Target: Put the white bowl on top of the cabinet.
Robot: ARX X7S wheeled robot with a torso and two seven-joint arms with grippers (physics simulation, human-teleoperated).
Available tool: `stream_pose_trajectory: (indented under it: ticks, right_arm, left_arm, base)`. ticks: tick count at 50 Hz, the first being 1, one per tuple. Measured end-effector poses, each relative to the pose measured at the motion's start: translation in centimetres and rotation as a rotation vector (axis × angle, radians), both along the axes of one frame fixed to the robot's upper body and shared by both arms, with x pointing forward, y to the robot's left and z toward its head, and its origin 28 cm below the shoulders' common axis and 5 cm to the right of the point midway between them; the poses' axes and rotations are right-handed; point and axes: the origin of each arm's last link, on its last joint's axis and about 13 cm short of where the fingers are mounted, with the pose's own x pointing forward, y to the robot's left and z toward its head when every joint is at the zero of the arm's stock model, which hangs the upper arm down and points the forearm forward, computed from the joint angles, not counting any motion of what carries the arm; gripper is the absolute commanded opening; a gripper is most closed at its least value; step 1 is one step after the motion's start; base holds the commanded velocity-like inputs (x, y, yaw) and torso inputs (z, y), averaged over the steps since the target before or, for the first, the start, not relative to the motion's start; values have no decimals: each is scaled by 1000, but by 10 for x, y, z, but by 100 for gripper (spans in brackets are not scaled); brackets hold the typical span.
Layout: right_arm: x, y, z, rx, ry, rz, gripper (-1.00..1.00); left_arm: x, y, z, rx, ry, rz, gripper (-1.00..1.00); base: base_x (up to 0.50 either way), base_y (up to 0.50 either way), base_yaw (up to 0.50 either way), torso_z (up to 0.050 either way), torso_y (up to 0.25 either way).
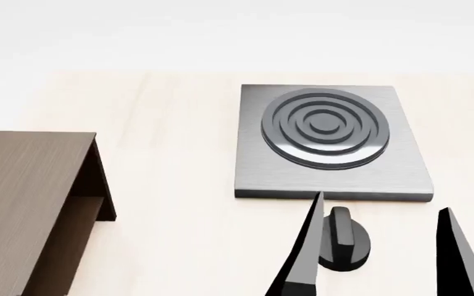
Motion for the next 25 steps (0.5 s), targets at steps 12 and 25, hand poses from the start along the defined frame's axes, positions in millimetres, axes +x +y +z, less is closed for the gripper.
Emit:
stream_pose_trajectory:
  ticks: [12, 25]
  right_arm:
    - [-1, -1, 1, 17, -6, 0, 100]
    - [0, -2, 3, 52, -2, -23, 100]
  left_arm:
    - [0, 1, 0, 2, 0, -1, 100]
    - [0, 0, -1, 0, 0, -3, 100]
  base:
    - [39, 250, 0, 0, 0]
    - [0, 0, 0, 0, 0]
